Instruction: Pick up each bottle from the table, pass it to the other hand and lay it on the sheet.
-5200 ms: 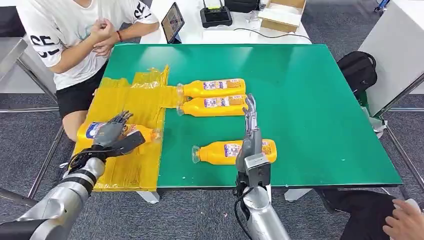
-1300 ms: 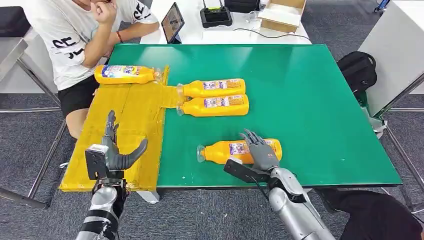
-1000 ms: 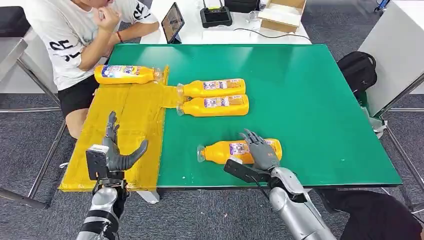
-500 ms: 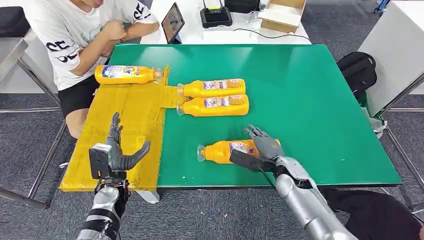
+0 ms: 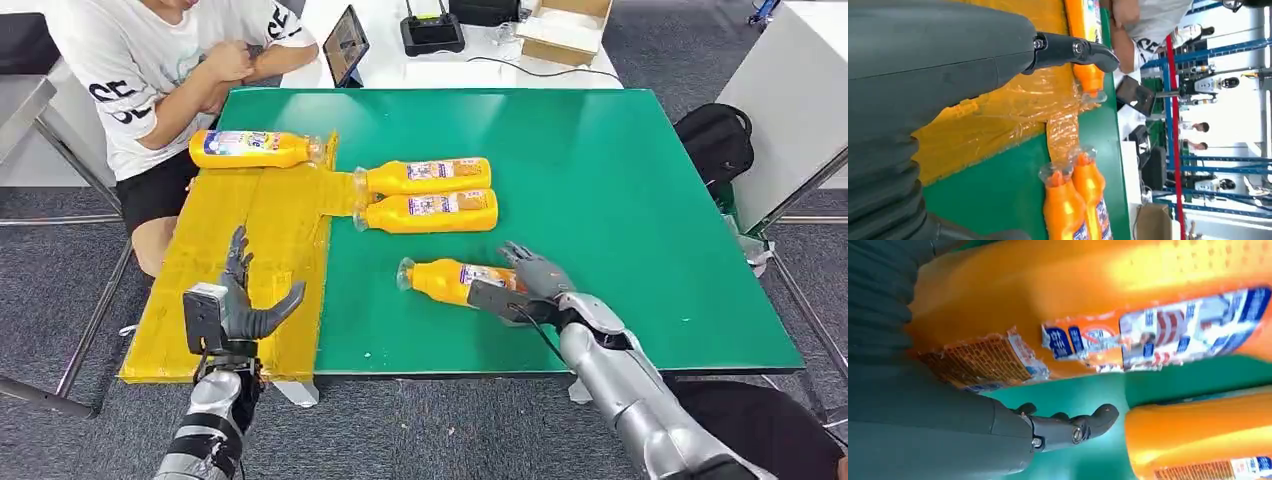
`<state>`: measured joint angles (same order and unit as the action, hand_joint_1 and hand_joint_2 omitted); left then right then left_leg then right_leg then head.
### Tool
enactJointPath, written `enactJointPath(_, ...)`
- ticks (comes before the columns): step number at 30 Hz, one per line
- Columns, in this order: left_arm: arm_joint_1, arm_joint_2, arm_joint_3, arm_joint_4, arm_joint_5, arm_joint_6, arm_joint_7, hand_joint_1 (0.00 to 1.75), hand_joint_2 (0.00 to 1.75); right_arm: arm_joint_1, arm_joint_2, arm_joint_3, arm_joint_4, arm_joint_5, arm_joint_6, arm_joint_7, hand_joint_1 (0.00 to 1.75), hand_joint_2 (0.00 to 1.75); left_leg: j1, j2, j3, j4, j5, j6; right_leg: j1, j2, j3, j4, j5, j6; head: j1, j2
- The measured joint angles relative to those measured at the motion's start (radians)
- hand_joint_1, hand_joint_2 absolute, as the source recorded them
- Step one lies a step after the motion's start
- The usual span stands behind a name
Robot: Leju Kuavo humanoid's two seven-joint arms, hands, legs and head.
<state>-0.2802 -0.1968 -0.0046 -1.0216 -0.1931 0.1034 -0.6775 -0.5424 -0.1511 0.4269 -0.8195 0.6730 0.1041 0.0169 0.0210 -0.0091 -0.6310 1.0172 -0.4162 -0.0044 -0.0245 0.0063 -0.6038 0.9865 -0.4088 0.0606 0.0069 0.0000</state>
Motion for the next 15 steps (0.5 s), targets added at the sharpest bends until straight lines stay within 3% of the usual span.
enactJointPath(15,-0.039,0.0,-0.026,0.057,0.039,-0.002,0.004,0.0,1.75,-0.095,0.002,0.082,0.155,-0.096,0.037,-0.084,1.73,1.75,0.0,0.0,0.009,0.0,0.0,0.0,0.0,0.0,0.009,0.0,0.0,0.0,0.0,0.0)
